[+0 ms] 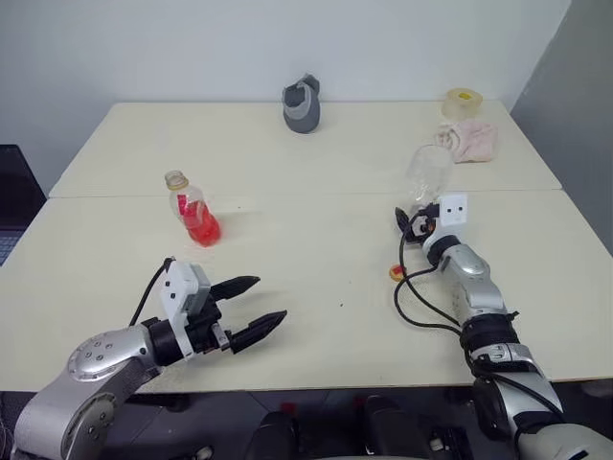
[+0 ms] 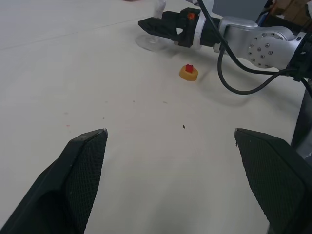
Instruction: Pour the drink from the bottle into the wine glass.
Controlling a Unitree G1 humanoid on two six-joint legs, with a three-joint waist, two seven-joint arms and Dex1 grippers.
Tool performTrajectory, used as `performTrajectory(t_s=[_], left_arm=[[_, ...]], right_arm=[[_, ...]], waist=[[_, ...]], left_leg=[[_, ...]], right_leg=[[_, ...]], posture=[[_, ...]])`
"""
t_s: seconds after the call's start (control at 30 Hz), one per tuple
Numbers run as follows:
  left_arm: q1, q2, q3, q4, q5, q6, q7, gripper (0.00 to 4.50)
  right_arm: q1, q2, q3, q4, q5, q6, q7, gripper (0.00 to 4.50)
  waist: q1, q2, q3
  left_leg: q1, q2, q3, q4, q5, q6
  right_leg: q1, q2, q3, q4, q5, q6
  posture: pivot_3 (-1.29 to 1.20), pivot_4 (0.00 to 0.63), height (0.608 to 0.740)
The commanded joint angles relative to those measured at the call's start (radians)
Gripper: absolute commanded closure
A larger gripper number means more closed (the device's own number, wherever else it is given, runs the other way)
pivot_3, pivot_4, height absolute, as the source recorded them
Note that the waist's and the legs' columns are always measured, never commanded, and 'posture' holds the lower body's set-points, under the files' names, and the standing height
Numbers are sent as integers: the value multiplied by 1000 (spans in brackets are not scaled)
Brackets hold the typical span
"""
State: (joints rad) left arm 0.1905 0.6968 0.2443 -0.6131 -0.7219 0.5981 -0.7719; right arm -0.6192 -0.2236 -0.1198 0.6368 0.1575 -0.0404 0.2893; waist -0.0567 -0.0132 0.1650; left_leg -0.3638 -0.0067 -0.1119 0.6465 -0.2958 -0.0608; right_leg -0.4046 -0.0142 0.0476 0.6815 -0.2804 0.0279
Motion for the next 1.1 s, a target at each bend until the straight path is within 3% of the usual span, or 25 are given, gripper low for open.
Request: performTrajectory(t_s=[0.03,0.27,0.37,0.6,0.8,1.1], left_arm=[[-8,-1,21,-17,5,-28,9,0],[-23,1,18,23,40,-72,-7,0],[12,-18,49,15,40,-68,27,0],[261,-123,201,-60,44,-91,138,0],[405,-226,208,-171,67,-129,219,0],[413,-266,204,-218,73,-126,302,0]], right_arm=[[-17,2,-9,-21,12,-39,26,1680],[20,22,1,-89,26,-26,68,4292],[19,41,52,-141,18,9,109,4370],[-96,141,187,-171,-2,94,202,4370],[-265,250,214,105,-69,-25,161,4370],[-362,253,205,448,-152,-205,118,4370]], waist=[[0,0,0],[0,0,0],[-2,0,0],[-28,1,1],[-13,0,0],[-1,0,0]], left_leg=[[0,0,0,0,0,0],[0,0,0,0,0,0],[0,0,0,0,0,0],[0,3,0,-1,0,0],[0,1,-1,-1,0,0],[0,0,1,0,0,0]], right_leg=[[0,0,0,0,0,0],[0,0,0,0,0,0],[0,0,0,0,0,0],[-2,-2,1,0,0,-1],[-1,-4,-1,-1,0,-1],[-1,-4,-1,-1,0,-1]], posture=[[0,150,740],[0,150,740],[0,150,740],[0,150,740],[0,150,740],[0,150,740]])
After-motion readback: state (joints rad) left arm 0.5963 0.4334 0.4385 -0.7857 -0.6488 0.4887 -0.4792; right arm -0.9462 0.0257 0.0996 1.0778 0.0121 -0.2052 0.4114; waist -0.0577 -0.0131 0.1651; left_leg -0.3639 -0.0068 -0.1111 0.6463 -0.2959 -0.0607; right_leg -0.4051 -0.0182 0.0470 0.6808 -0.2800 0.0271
